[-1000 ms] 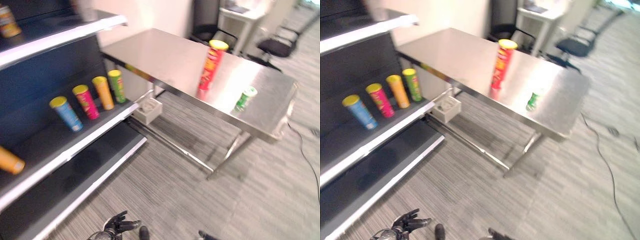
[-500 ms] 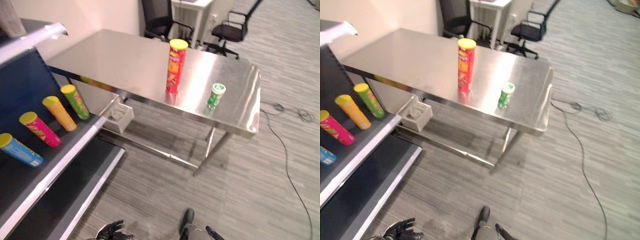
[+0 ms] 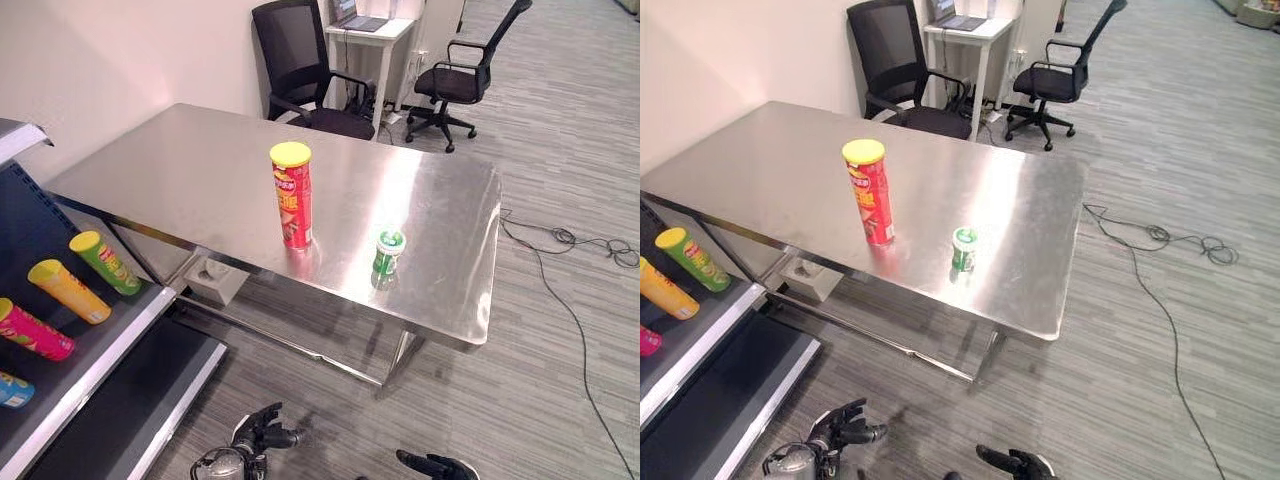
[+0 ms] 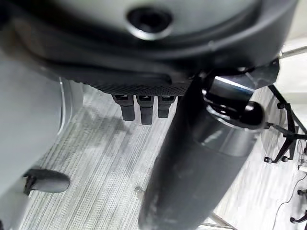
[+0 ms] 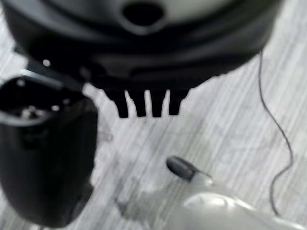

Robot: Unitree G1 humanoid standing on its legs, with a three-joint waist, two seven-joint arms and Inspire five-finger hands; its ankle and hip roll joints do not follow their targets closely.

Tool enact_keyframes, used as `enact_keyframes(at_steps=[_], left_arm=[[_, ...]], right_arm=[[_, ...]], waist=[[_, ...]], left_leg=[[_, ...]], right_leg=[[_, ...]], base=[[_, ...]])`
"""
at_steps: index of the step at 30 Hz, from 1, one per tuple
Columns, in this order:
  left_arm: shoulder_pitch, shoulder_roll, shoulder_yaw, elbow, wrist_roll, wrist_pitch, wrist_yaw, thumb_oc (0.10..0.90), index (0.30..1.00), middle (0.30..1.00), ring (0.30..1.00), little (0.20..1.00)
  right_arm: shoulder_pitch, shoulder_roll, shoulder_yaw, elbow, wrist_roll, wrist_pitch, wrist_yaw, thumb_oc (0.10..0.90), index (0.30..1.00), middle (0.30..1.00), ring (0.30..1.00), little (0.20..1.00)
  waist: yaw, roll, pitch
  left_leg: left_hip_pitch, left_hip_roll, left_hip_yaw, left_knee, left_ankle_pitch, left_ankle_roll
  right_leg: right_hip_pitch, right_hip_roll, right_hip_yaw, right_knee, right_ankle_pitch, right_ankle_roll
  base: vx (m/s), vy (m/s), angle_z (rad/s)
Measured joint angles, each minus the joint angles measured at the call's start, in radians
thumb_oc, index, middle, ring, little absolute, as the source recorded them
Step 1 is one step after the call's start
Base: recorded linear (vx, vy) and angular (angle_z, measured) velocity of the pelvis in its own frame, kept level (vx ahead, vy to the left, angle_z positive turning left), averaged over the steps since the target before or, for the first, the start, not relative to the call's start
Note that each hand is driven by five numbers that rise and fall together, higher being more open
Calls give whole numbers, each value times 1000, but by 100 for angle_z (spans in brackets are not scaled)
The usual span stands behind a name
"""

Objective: Put the goods on the table back onto the shelves and tidy them up.

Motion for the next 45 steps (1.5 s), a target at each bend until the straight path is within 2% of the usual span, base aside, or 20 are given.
enact_keyframes(at_steps=[1, 4, 5, 8, 9, 10, 11, 13, 14, 16, 17, 18, 20, 27, 29, 32, 34, 37, 43, 45], left_arm=[[-7, 0, 2, 6, -28, 1, 1, 800, 900, 900, 900, 900], [-15, 2, 2, 17, -35, 2, 6, 800, 900, 900, 900, 900], [-13, 1, -2, 22, -34, 5, 8, 800, 900, 900, 900, 900], [-12, -25, -32, 32, -24, 14, 7, 800, 900, 900, 900, 900], [-17, -8, -49, 42, -11, 16, 18, 800, 900, 900, 900, 900], [-12, -5, -56, 43, -6, 17, 19, 800, 900, 900, 900, 900], [5, 5, -78, 55, 26, 19, 20, 800, 900, 900, 900, 900], [36, 37, -66, 65, 54, 19, 18, 800, 900, 900, 900, 900], [39, 32, -37, 100, 53, 23, 18, 800, 900, 900, 900, 900], [39, 61, -19, 82, 39, 20, 21, 800, 900, 900, 900, 900], [25, 80, -31, 80, 38, 21, 27, 800, 900, 900, 900, 900], [23, 87, -34, 80, 41, 23, 27, 800, 900, 900, 900, 900], [28, 79, -43, 79, 41, 22, 19, 800, 900, 900, 900, 900], [61, 44, -8, 76, 34, 16, 5, 800, 900, 900, 900, 900], [82, 67, 21, 82, 31, 15, 2, 800, 900, 900, 900, 900], [141, 65, 61, 49, 34, 14, -15, 800, 900, 900, 900, 900], [183, 58, 105, 10, 48, 9, -30, 800, 900, 900, 900, 900], [192, 50, 139, 13, 63, 2, -31, 800, 900, 900, 900, 900], [180, 18, 163, 27, 100, 1, -39, 800, 900, 900, 900, 900], [175, 3, 135, 29, 106, 1, -39, 800, 900, 900, 900, 900]], right_arm=[[-1, 0, 24, -9, -7, -1, -2, 800, 900, 900, 900, 900], [-2, 5, 79, -18, -41, -1, -2, 800, 900, 900, 900, 900], [1, 5, 82, -21, -50, -1, -2, 800, 900, 900, 900, 900], [30, -23, 53, -20, -57, 1, 0, 800, 900, 900, 900, 900], [88, 8, -14, -52, -57, 11, 7, 800, 900, 900, 900, 900], [105, 9, -26, -69, -57, 9, 12, 800, 900, 900, 900, 900], [147, 37, -97, -52, -53, 4, 15, 800, 900, 900, 900, 900], [164, 23, -139, -49, -37, -12, -5, 800, 900, 900, 900, 900], [155, 10, -147, -48, -35, -11, -2, 800, 900, 900, 900, 900], [134, 22, -130, -11, -28, -4, -25, 800, 900, 900, 900, 900], [120, 28, -117, -6, -24, -2, -19, 800, 900, 900, 900, 900], [101, 30, -114, -8, -16, -1, 0, 800, 900, 900, 900, 900], [107, 32, -115, 1, -13, -6, 12, 800, 900, 900, 900, 900], [144, 41, -206, 25, 4, -10, 20, 800, 900, 900, 900, 900], [173, 30, -271, 11, 45, -14, 17, 800, 900, 900, 900, 900], [291, -62, -413, -138, 81, -14, 18, 800, 900, 900, 900, 900], [454, -136, -586, -403, 82, -11, -1, 800, 900, 900, 900, 900], [547, -246, -709, -561, 82, -55, -63, 800, 900, 900, 900, 900], [558, -254, -882, -891, 73, -105, -135, 800, 900, 900, 900, 900], [558, -251, -906, -1029, 50, -109, -169, 800, 900, 900, 900, 900]], waist=[[9, 7, 3], [23, 10, 3], [19, 11, 2], [-9, 45, -4], [-31, -6, 1], [-34, -6, 3], [-36, 11, -7], [-50, 18, -22], [-48, 26, -27], [-20, -9, -33], [-15, -21, -30], [-16, 10, -11], [-11, 19, -9], [-43, -8, -45], [-58, -39, -68], [-105, -7, -81], [-123, 14, -90], [-152, 12, -87], [-204, 12, -87], [-206, 32, -97]], left_leg=[[1, 23, -65, -173, 91, -21], [20, 68, -208, -203, 136, -64], [46, 71, -244, -209, 137, -66], [116, 63, -228, -245, 131, -53], [147, -27, -184, -274, 152, -8], [154, -45, -180, -274, 149, 4], [196, -109, -158, -285, 113, 77], [216, -231, -89, -285, 66, 151], [220, -258, -60, -285, 62, 186], [217, -301, -12, -277, 46, 223], [199, -293, 21, -272, 39, 234], [210, -249, 39, -282, 45, 240], [227, -244, 58, -282, 37, 228], [246, -259, 111, -285, 23, 198], [245, -259, 144, -289, 20, 171], [254, -198, 160, -289, 29, 133], [259, -168, 163, -290, 27, 108], [262, -142, 163, -290, 36, 99], [260, -139, 168, -290, 36, 98], [259, -144, 169, -290, 36, 99]], right_leg=[[14, 4, 26, 1, -9, 18], [37, -9, 103, 1, -19, 43], [50, -32, 128, 1, -24, 75], [90, -79, 139, 1, -37, 146], [68, -178, 122, 69, -12, 177], [59, -198, 124, 95, 3, 176], [2, -260, 91, 209, 28, 176], [-56, -383, 130, 272, 135, 211], [-76, -428, 110, 296, 184, 212], [-141, -487, -16, 297, 232, 254], [-159, -475, -87, 305, 219, 259], [-182, -359, -48, 337, 88, 255], [-162, -303, -25, 313, 49, 278], [-94, -297, 32, 121, 69, 259], [-90, -287, 48, 87, 77, 254], [-69, -216, 60, 36, 86, 232], [-52, -182, 58, 11, 77, 217], [-44, -154, 56, 0, 79, 203], [-51, -150, 65, -1, 78, 201], [-62, -156, 67, 0, 80, 199]], base=[[213, 294, -65], [194, 329, -85], [174, 379, -67], [119, 355, -19], [145, 610, 10], [72, 434, -4], [100, 760, -23], [-7, 560, -62], [-138, 341, -77], [-142, 254, -73], [-66, 104, -86], [-34, 56, -73], [17, -17, -52], [16, -63, -24], [17, -72, -52], [42, -47, -26], [49, -22, -10], [19, -7, -3], [25, -1, -4], [17, -8, -1]])
